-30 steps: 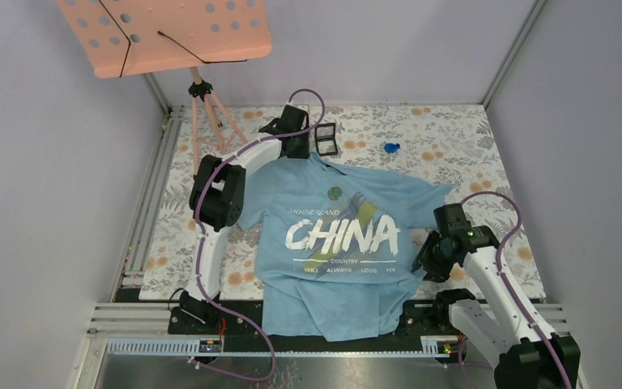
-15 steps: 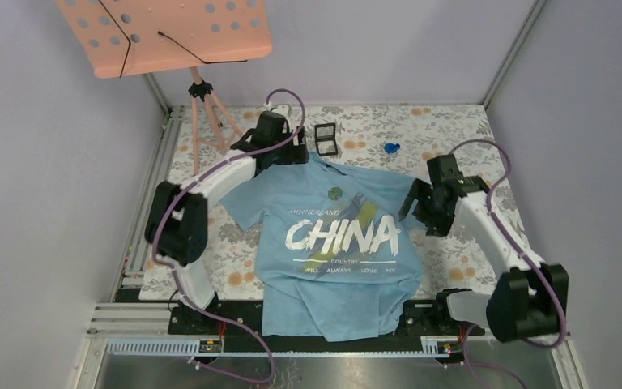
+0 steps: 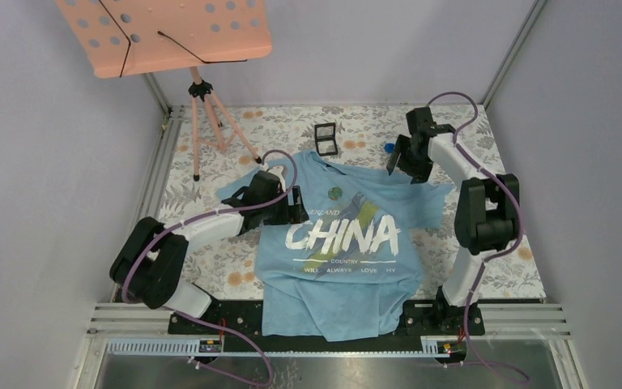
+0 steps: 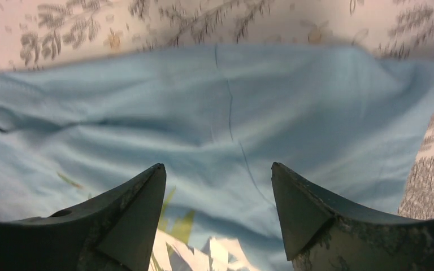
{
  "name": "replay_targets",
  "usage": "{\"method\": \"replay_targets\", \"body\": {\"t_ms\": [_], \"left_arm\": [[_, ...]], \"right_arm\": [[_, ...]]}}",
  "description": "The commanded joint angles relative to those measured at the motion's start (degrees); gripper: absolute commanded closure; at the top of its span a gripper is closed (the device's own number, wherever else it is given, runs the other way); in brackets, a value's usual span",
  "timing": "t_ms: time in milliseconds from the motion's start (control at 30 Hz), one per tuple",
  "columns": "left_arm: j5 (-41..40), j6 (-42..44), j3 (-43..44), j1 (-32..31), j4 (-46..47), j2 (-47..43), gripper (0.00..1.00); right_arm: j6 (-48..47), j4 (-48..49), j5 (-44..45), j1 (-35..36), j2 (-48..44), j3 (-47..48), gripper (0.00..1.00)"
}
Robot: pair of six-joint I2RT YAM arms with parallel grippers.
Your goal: Pin the brooch onto the clothing
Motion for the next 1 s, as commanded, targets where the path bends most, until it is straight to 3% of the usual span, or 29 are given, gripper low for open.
{"method": "replay_targets", "body": {"t_ms": [0,200,267,533,967], "left_arm": [[1.3,-3.2,-4.4,-0.2,6.8,-7.2,0.20],[2.1,-2.9,-7.6,-0.2,6.0,-10.9,0.20],[2.1,-2.8,-8.2,-0.3,5.5,-12.4,0.20],[2.1,-2.2,-9.8,-0.3,3.2,-17.2,0.20],[2.1,-1.3,-9.1,-0.3,-0.8,-21.1,0.20]], "right_arm": [[-2.6,-3.6,4.4,0.2,8.0,9.2,0.27],[-2.8,-9.1,4.3,-0.5,18.4,19.3,0.30],[-3.0,-10.4,4.3,-1.0,20.9,21.6,0.42],[-5.5,-20.9,2.9,-2.3,28.6,35.2,0.40],[-8.8,-29.0,1.3,-2.2,31.6,39.9,0.47]]}}
